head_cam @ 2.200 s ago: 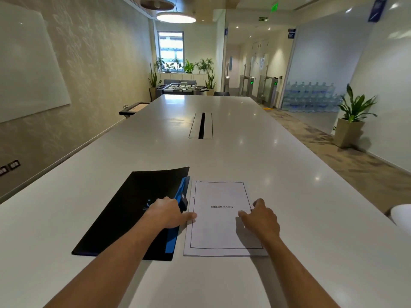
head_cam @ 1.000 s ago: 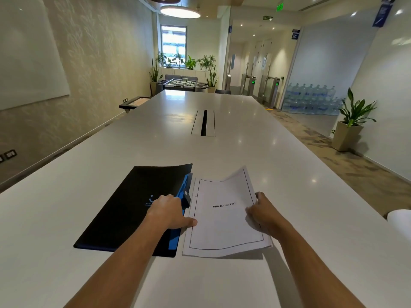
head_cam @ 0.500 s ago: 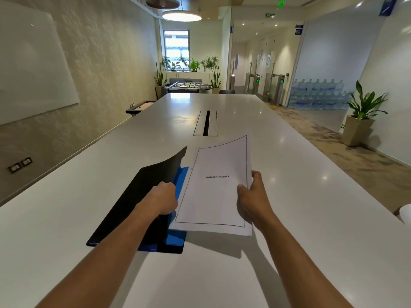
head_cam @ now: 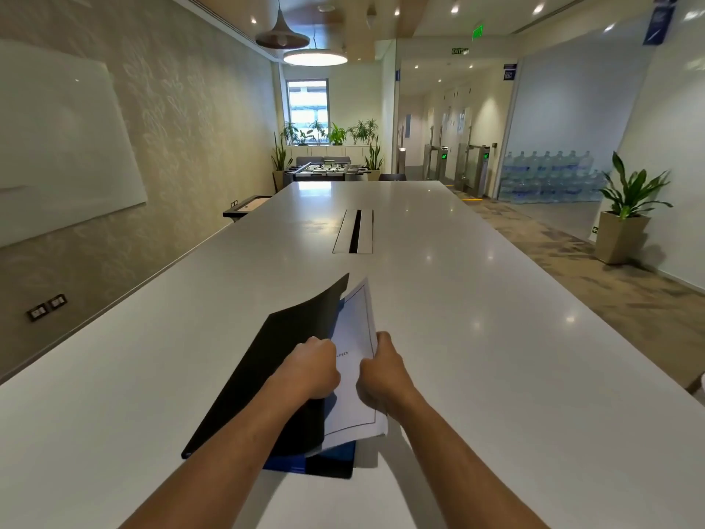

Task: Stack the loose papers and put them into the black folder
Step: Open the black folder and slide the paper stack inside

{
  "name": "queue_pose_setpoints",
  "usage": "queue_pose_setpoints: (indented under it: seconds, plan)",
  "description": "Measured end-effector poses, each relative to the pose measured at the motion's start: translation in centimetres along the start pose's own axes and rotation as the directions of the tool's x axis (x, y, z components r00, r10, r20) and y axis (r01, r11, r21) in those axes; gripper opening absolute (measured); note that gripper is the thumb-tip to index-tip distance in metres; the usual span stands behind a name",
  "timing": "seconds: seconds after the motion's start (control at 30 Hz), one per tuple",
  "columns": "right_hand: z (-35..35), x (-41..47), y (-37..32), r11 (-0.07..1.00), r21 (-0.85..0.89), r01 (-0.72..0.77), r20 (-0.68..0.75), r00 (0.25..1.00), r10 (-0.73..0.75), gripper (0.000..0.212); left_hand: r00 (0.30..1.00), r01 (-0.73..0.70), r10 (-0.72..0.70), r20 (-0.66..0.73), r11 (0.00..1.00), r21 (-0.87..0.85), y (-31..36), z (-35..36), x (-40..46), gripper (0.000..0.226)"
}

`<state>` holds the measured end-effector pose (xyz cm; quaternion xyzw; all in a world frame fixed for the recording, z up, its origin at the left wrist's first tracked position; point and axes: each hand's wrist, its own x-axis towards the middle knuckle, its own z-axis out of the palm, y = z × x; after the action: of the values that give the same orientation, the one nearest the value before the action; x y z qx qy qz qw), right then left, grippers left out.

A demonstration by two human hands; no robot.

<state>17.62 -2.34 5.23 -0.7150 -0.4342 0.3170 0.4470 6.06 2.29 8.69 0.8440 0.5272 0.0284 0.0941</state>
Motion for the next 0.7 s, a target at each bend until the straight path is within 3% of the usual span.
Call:
queue_pose_setpoints:
  seconds: [0.13,0.3,0.43,0.53,0.63,0.7]
  plan:
    - [1.4,0.2,0.8,0.995,0.096,-0.016,0.099,0.995,0.006,0.049,0.997,-0.067,0.065,-0.038,0.996,-0.053,2.3,-0.2,-0.3,0.030]
    - [1.5,0.5,1.9,0.974,-0.180,0.137,0.245,0.965,-0.090,0.043,0.994,-0.098,0.094,-0.055,0.993,-0.066,3.8,-0.2,0.0,0.023]
    - [1.3,0.9,2.3,0.908,-0.376,0.183,0.237,0.967,-0.097,0.035,0.991,-0.131,0.130,-0.027,0.990,-0.050,4.1,0.4,-0.2,0.026]
    - [0.4,1.0,3.2,0.807,-0.563,0.178,0.056,0.983,-0.177,0.034,0.990,-0.139,0.137,-0.021,0.981,-0.133,3.8,0.7,-0.1,0.031]
    - [-1.1,0.9,3.8,0.825,-0.555,0.109,-0.195,0.947,-0.256,0.034,0.991,-0.134,0.133,-0.020,0.977,-0.164,3.8,1.5,0.3,0.044]
    - [-2.0,1.0,4.2,0.846,-0.526,0.094,-0.290,0.915,-0.281,0.037,0.988,-0.150,0.145,-0.044,0.979,-0.140,4.0,2.2,0.4,0.050]
